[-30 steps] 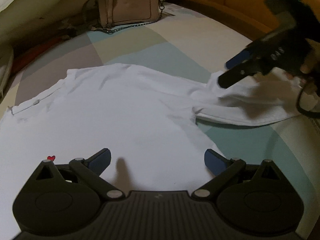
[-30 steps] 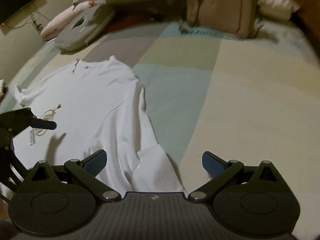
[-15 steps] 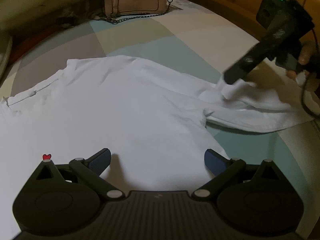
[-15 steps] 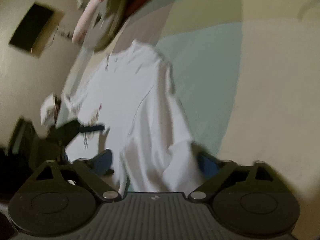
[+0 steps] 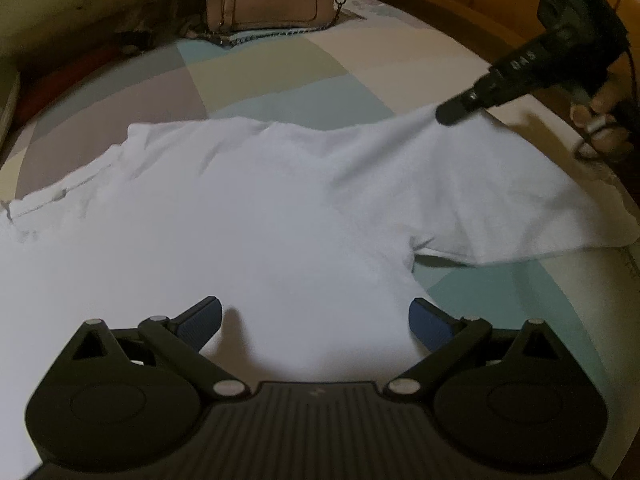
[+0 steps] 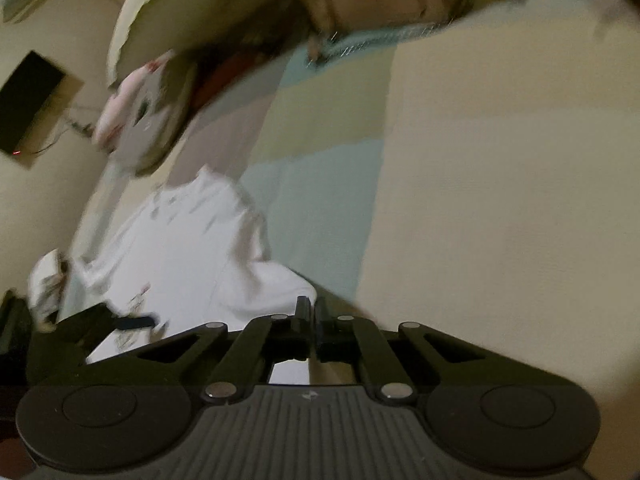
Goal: Fold clothes
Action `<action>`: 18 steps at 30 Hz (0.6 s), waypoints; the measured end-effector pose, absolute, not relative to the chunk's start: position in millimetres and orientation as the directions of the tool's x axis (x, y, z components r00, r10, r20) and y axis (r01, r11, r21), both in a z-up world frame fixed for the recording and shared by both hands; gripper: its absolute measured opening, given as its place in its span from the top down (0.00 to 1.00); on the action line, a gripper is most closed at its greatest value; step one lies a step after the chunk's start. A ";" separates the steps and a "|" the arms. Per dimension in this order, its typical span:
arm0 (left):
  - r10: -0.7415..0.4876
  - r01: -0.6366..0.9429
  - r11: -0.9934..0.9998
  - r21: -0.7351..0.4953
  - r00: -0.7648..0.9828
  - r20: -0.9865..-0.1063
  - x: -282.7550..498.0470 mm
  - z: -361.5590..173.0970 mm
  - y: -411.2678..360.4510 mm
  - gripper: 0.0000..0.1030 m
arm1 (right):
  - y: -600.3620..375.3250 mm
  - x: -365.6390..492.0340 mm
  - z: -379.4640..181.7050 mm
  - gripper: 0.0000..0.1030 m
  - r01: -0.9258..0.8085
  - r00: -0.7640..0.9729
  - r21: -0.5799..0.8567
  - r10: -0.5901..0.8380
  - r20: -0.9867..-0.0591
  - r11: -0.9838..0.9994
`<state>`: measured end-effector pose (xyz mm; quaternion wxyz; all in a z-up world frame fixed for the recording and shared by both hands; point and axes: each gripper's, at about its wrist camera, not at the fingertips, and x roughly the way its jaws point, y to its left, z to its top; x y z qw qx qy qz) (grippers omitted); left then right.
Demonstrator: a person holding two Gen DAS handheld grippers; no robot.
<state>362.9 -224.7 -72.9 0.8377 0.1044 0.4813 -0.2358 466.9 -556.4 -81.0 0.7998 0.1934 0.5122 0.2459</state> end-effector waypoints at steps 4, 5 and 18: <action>-0.293 0.489 0.871 -0.051 0.434 -0.852 366.9 -71.5 -223.6 0.04 | -556.8 472.5 -82.6 0.93 -0.194 0.353 0.462 0.501 -0.790 0.865; -0.291 0.485 0.873 -0.051 0.435 -0.852 367.8 -71.6 -222.9 0.04 | -554.3 473.2 -84.0 0.88 -0.196 0.347 0.423 0.466 -0.814 0.884; -0.263 0.436 0.899 -0.036 0.472 -0.842 377.1 -73.3 -195.3 0.04 | -449.0 522.3 -89.2 0.68 -0.433 0.341 0.360 0.520 -0.783 0.826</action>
